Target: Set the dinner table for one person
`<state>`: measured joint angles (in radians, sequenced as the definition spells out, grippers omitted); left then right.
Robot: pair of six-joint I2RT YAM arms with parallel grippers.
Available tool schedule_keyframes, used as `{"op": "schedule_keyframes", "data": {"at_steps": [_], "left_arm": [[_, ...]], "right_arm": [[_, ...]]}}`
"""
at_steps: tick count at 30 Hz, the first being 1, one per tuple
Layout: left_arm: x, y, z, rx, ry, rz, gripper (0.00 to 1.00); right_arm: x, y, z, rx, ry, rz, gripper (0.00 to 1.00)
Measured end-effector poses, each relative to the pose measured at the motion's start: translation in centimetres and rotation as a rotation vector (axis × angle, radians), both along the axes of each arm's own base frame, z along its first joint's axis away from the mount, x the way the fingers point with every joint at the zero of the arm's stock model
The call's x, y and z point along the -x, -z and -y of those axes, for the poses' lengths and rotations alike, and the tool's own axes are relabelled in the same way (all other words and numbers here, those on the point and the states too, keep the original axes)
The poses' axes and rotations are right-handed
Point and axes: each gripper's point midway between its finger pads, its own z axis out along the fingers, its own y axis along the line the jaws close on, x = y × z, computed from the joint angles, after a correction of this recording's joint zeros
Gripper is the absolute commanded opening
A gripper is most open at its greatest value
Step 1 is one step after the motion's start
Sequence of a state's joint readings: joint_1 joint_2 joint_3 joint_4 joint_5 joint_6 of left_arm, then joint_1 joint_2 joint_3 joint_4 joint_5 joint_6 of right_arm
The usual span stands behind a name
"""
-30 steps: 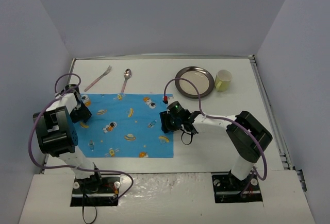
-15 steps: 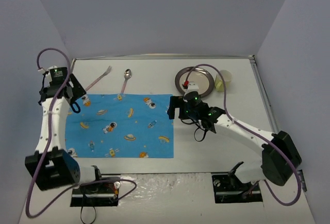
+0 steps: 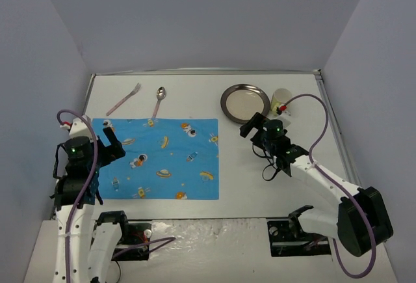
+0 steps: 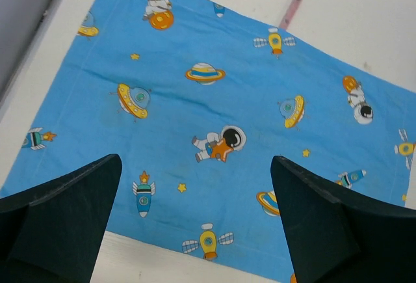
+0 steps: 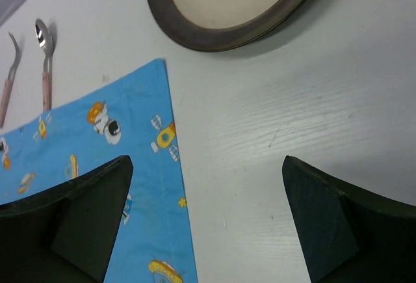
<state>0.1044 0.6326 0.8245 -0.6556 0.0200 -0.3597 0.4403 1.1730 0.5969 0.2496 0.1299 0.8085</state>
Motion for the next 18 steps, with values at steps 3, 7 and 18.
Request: {"op": "schedule_keyframes", "data": {"at_steps": [3,7,18], "left_arm": [[0.2,1.1,0.8,0.008,0.04,-0.01,0.97],[0.3,2.1,1.5,0.017,0.071,-0.035,0.97],[0.2,2.1,1.3,-0.004,0.066,-0.032,0.97]], "right_arm": [[-0.8,0.9,0.8,-0.049,0.064,0.003,0.92],[-2.5,1.5,1.1,-0.116,0.146,0.041,0.89],[-6.2,7.4,2.7,-0.204,0.32,-0.007,0.88]]}}
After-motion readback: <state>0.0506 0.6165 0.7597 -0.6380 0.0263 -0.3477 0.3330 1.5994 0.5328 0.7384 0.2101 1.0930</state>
